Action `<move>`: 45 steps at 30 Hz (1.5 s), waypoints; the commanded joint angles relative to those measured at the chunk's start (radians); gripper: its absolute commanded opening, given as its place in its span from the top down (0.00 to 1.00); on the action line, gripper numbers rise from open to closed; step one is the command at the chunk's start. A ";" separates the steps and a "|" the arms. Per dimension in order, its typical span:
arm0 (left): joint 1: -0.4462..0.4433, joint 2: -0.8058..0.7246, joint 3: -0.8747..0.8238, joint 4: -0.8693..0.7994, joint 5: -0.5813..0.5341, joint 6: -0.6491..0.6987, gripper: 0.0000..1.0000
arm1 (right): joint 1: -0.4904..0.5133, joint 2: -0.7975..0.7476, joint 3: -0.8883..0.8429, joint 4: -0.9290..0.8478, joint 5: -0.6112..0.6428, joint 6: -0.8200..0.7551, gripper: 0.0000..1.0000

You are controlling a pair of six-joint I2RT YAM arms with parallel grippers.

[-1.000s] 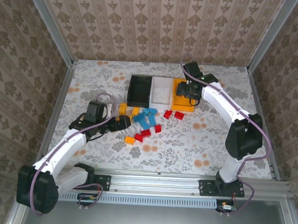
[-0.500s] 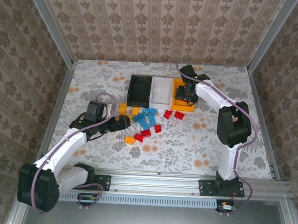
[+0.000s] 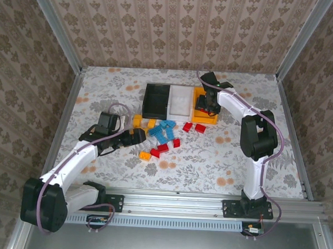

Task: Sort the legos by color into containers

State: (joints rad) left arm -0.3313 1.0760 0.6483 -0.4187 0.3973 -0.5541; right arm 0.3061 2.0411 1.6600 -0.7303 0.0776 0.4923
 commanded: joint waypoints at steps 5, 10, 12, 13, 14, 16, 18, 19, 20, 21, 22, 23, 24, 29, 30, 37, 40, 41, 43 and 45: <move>0.006 0.000 0.004 0.011 0.026 0.000 0.00 | -0.007 0.021 0.023 0.004 -0.012 -0.011 0.34; 0.005 -0.023 0.001 0.005 0.026 -0.010 0.00 | -0.007 -0.012 0.023 0.002 -0.011 -0.006 0.30; 0.005 -0.034 -0.003 0.004 0.026 -0.013 0.00 | -0.007 -0.027 0.026 -0.005 -0.010 -0.007 0.29; 0.005 -0.039 -0.006 0.006 0.025 -0.016 0.00 | -0.007 -0.034 0.026 -0.008 -0.011 -0.007 0.28; 0.005 -0.043 -0.008 0.007 0.025 -0.019 0.00 | -0.008 -0.040 0.027 -0.011 -0.008 -0.009 0.27; 0.005 -0.053 -0.017 0.015 0.028 -0.028 0.00 | -0.008 -0.050 0.027 -0.018 -0.005 -0.011 0.22; 0.005 -0.059 -0.025 0.020 0.031 -0.034 0.00 | -0.009 -0.057 0.028 -0.025 -0.001 -0.014 0.19; 0.005 -0.063 -0.028 0.022 0.033 -0.036 0.00 | -0.010 -0.058 0.027 -0.028 0.001 -0.015 0.17; 0.006 -0.066 -0.030 0.022 0.032 -0.038 0.00 | -0.014 -0.058 0.027 -0.029 0.000 -0.014 0.16; 0.005 -0.069 -0.035 0.023 0.033 -0.038 0.00 | -0.014 -0.055 0.026 -0.031 0.000 -0.015 0.15; 0.005 -0.073 -0.037 0.022 0.032 -0.038 0.00 | -0.016 -0.055 0.026 -0.032 0.001 -0.014 0.14; 0.005 -0.076 -0.038 0.022 0.032 -0.039 0.00 | -0.017 -0.055 0.024 -0.034 0.000 -0.012 0.14; 0.006 -0.077 -0.038 0.020 0.032 -0.037 0.00 | -0.018 -0.058 0.021 -0.033 -0.001 -0.009 0.14; 0.008 -0.079 -0.038 0.020 0.032 -0.032 0.00 | -0.005 -0.122 -0.040 -0.008 -0.023 0.015 0.17; 0.008 -0.079 -0.041 0.021 0.032 -0.032 0.00 | 0.003 -0.149 -0.063 -0.002 -0.023 0.015 0.18; 0.008 -0.074 -0.057 0.048 0.040 -0.037 0.00 | 0.071 -0.347 -0.347 0.092 -0.045 0.046 0.18; 0.006 -0.070 -0.061 0.062 0.047 -0.044 0.00 | 0.104 -0.365 -0.434 0.109 -0.036 0.078 0.17; 0.007 -0.069 -0.062 0.064 0.047 -0.046 0.00 | 0.113 -0.362 -0.454 0.119 -0.038 0.082 0.17; 0.005 -0.068 -0.062 0.071 0.051 -0.052 0.00 | 0.125 -0.337 -0.477 0.130 -0.034 0.096 0.16; 0.005 -0.068 -0.061 0.071 0.055 -0.055 0.00 | 0.131 -0.310 -0.479 0.136 -0.035 0.104 0.15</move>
State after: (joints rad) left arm -0.3313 1.0161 0.5999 -0.3695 0.4271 -0.5884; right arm 0.4316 1.6985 1.1961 -0.6300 0.0456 0.5583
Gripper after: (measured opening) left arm 0.997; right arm 0.847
